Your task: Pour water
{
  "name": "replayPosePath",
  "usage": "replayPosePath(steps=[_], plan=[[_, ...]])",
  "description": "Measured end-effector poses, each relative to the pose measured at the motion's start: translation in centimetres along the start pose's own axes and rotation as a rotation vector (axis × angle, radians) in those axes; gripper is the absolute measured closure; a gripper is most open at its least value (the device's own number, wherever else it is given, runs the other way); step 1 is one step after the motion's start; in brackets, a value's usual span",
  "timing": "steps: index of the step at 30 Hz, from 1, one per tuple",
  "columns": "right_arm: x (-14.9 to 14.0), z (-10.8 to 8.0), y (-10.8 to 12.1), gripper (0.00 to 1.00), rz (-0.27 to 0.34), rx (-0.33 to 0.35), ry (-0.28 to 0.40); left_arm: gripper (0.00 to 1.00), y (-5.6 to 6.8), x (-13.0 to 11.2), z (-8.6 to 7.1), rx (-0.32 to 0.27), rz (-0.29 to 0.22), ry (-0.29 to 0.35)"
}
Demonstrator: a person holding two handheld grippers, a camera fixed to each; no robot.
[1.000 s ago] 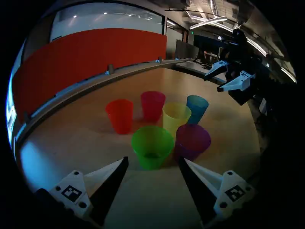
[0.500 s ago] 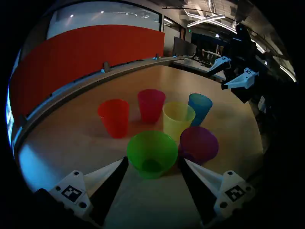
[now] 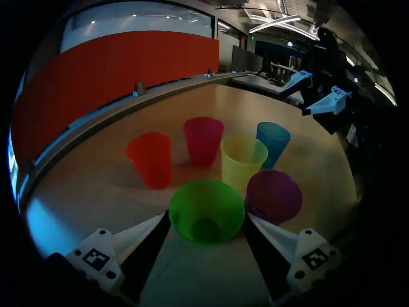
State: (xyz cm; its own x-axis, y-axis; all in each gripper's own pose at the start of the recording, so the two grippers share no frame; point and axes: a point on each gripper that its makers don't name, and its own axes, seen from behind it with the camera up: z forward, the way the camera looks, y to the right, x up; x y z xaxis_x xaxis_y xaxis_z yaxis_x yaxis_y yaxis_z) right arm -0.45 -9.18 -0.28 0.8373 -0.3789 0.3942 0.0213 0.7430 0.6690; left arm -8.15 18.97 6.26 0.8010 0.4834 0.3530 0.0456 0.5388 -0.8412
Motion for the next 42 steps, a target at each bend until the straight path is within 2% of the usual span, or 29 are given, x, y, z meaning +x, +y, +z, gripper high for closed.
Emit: replayPosePath(steps=[2,6,15,27,42], plan=[[0.0,0.0,0.0,0.0,0.003,0.001,0.001,0.04,0.0,0.0,0.0,0.002,0.001,0.0],[-0.1,0.0,0.0,0.0,0.006,0.004,0.001,0.14,0.0,0.0,0.1,0.002,-0.002,0.0],[-0.3,0.2,-0.1,0.0,0.005,0.008,-0.001,0.15,-0.4,0.7,-0.5,0.016,-0.001,0.02],[-0.8,1.1,-0.7,0.0,0.008,0.022,-0.007,0.15,-0.6,2.7,-2.7,0.039,0.004,0.081],[-2.4,2.9,-1.7,0.0,0.007,0.045,-0.032,0.15,-1.7,6.0,-6.0,0.097,0.008,0.182]])
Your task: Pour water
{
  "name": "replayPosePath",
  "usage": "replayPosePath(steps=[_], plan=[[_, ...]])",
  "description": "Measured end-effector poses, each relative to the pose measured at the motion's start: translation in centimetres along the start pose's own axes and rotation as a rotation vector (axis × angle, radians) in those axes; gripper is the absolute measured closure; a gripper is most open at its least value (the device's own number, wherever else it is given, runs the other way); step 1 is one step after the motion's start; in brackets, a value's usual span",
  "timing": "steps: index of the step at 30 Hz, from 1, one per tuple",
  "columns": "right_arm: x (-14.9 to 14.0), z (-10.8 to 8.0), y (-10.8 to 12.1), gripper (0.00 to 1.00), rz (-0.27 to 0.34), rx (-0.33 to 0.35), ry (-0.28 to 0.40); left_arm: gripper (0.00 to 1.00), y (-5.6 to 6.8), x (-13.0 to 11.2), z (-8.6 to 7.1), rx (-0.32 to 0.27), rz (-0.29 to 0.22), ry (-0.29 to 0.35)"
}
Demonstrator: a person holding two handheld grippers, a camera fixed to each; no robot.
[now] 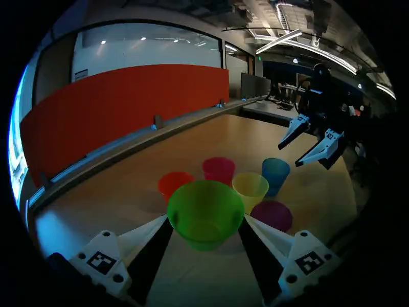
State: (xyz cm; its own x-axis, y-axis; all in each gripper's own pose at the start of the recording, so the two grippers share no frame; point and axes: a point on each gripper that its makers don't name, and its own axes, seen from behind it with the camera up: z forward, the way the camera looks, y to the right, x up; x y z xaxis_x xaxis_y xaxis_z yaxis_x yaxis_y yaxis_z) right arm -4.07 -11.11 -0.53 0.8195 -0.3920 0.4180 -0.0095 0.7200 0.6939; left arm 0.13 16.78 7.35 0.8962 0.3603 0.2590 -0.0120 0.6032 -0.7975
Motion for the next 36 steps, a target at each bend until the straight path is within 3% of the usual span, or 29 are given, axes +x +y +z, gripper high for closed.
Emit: replayPosePath(steps=[12,36], plan=[[-1.5,2.0,-0.3,0.0,-0.011,0.006,-0.032,0.15,-0.6,2.6,-1.7,0.028,0.001,0.069],[-2.7,6.4,0.2,0.02,-0.038,0.004,-0.035,0.15,-1.1,3.7,-3.5,0.054,-0.014,0.11]])
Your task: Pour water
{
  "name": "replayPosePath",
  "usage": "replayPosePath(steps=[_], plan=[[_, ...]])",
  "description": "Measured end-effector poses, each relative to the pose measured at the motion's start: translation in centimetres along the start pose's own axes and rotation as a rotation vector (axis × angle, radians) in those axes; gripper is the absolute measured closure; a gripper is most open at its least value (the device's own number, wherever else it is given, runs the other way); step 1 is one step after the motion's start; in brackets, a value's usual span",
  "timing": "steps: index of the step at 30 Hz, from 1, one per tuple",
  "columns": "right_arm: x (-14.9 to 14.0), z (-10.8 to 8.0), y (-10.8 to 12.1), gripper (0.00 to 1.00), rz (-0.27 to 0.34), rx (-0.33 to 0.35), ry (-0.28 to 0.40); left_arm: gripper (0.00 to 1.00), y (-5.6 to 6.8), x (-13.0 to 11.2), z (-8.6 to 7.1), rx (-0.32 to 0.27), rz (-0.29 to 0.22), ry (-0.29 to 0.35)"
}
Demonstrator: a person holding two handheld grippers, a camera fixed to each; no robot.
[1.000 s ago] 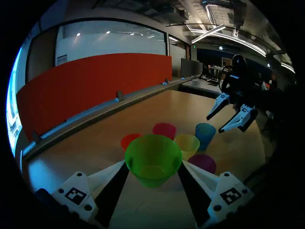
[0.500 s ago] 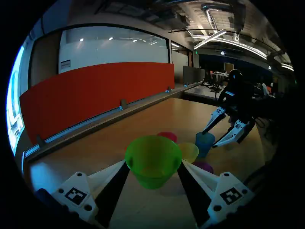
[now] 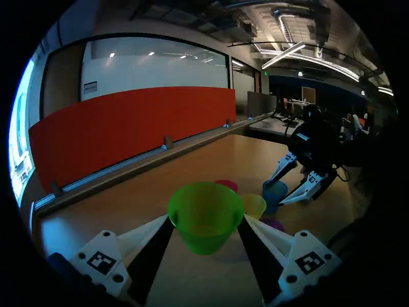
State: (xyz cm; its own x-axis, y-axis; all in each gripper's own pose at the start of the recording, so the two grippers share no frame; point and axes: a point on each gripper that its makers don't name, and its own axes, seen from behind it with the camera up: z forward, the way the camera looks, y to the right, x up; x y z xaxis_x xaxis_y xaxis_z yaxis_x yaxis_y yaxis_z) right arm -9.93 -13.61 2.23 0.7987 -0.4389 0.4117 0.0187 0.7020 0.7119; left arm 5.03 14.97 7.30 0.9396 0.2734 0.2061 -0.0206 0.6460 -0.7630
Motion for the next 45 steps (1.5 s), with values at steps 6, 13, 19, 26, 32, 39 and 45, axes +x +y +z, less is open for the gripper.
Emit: replayPosePath(steps=[6,13,19,26,32,39,45], plan=[[0.3,0.5,-0.2,0.1,0.006,0.002,0.024,0.15,0.0,-0.2,-0.1,0.001,-0.01,0.0],[1.0,0.1,-0.3,0.1,0.017,0.006,0.064,0.15,0.1,-0.4,-0.4,0.001,-0.017,0.0],[2.7,-1.1,-0.2,0.1,0.033,0.002,0.104,0.15,0.3,-0.4,-0.7,0.002,-0.028,0.003],[5.2,-2.8,0.1,0.1,0.036,-0.009,0.148,0.15,0.5,0.0,-1.1,0.006,-0.043,0.022],[7.4,-4.4,0.3,0.1,0.035,-0.025,0.191,0.15,0.9,0.8,-1.8,0.013,-0.048,0.053],[9.5,-6.0,0.2,0.1,0.033,-0.036,0.241,0.15,1.3,2.2,-2.6,0.023,-0.06,0.107],[11.0,-7.0,0.0,0.1,0.023,-0.042,0.279,0.14,1.7,3.0,-3.2,0.027,-0.076,0.144]])
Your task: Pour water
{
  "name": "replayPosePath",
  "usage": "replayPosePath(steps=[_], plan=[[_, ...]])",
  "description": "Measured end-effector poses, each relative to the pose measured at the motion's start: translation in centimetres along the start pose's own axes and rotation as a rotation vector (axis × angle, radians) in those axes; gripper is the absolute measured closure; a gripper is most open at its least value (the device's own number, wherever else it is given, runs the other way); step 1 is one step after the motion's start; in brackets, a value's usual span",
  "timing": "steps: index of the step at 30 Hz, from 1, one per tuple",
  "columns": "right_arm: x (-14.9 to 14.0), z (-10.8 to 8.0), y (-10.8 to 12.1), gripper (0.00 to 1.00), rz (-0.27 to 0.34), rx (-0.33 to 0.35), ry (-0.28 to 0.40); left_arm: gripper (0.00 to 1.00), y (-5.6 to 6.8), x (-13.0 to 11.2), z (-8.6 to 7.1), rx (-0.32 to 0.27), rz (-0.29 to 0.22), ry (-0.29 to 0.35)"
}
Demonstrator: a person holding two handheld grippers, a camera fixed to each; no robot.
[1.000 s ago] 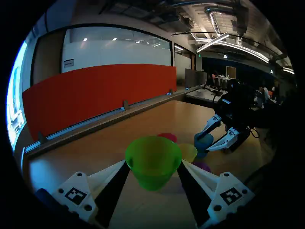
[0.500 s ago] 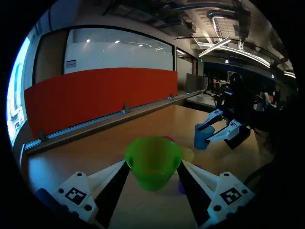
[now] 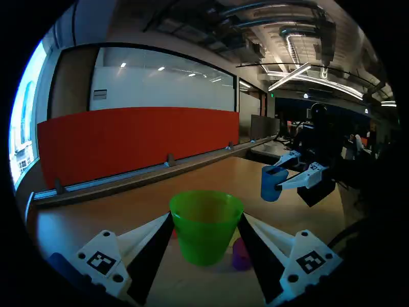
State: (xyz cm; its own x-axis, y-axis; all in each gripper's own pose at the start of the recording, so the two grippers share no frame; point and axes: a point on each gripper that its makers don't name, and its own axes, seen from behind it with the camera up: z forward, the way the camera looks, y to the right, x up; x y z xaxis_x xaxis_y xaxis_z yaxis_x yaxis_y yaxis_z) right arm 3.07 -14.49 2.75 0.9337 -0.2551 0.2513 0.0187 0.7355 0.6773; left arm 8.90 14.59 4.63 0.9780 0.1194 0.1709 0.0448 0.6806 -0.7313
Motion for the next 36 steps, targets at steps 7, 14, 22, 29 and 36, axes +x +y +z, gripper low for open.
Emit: replayPosePath(steps=[7,14,22,29,36], plan=[[1.8,-0.4,-0.6,0.1,-0.006,0.005,0.036,0.14,0.8,0.6,-0.3,-0.005,-0.004,0.03],[3.3,-0.8,-1.1,0.1,-0.018,0.007,0.066,0.14,1.2,1.2,-0.7,-0.003,-0.001,0.051],[4.7,-1.2,-1.6,0.11,-0.02,0.012,0.117,0.14,1.8,1.5,-1.3,-0.008,0.0,0.062],[6.1,-1.3,-1.8,0.11,-0.021,0.013,0.171,0.14,2.4,1.6,-1.5,-0.013,0.015,0.065],[7.7,-1.5,-2.2,0.11,-0.019,0.019,0.225,0.14,2.8,1.7,-1.7,-0.019,0.016,0.072]])
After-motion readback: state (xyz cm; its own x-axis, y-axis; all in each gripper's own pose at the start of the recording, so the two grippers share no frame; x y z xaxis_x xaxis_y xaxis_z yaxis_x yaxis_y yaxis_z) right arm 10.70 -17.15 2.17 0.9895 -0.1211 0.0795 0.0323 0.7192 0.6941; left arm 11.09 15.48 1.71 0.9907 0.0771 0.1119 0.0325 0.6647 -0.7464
